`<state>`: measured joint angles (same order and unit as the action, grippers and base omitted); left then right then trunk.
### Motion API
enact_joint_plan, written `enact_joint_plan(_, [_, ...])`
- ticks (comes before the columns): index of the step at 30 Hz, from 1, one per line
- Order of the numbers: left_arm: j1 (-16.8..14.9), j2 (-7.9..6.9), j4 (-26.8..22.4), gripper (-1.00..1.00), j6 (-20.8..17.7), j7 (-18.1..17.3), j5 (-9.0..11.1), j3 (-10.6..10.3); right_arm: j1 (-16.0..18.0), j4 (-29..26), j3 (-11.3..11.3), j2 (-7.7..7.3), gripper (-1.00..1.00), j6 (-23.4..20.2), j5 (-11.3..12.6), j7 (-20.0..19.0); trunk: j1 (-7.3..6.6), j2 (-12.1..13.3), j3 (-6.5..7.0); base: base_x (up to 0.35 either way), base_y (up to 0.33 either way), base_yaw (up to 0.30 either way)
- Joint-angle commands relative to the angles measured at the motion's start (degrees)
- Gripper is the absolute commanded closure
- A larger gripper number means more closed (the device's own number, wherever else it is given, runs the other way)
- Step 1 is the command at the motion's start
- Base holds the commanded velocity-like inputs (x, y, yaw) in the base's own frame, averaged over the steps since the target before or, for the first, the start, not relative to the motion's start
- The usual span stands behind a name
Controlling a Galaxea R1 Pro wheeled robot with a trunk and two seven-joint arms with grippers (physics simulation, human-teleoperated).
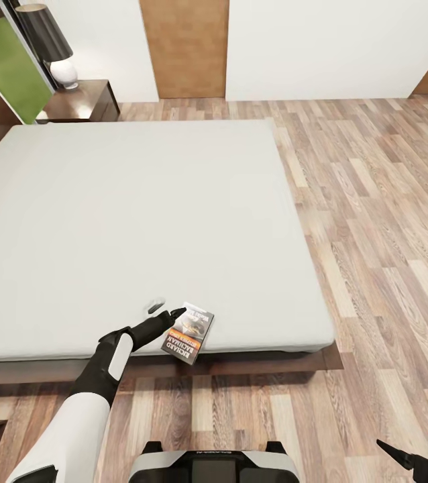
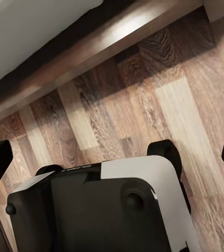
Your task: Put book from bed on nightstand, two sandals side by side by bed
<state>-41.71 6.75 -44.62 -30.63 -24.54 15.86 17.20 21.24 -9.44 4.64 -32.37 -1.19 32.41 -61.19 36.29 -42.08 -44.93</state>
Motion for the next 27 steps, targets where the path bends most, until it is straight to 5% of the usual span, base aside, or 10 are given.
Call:
enact_joint_plan(1, [-0.04,0.06,-0.03,-1.0,-0.47,-0.15,0.23,0.29,0.03,0.04,0.44,0.01,-1.0,-0.13,-0.33,-0.25,-0.21,0.37,0.15,0.0,0.0,0.0])
enact_joint_plan(9, [-0.04,-0.23,-0.1,-1.0,-0.59,-1.16,0.3,0.6,0.03,0.04,0.46,0.01,-1.0,-0.13,-0.33,-0.28,-1.75,3.18,1.4,0.0,0.0,0.0])
enact_joint_plan(13, [-0.04,-2.24,-0.11,-1.0,-0.72,-7.48,0.41,0.84,0.03,0.04,0.46,0.01,-1.0,-0.13,-0.33,-0.3,-1.75,3.18,1.4,0.0,0.0,0.0])
enact_joint_plan(17, [-0.04,-4.99,-0.1,-1.0,-1.07,-19.56,0.44,0.9,0.03,0.04,0.46,0.02,-1.0,-0.13,-0.33,-0.26,-1.75,3.18,1.4,0.0,0.0,0.0])
enact_joint_plan(27, [2.33,-6.28,-0.1,-1.0,-3.88,-28.13,0.04,0.78,0.03,0.04,0.46,0.0,-1.0,-0.13,-0.33,-0.32,-1.75,3.18,1.4,0.0,0.0,0.0])
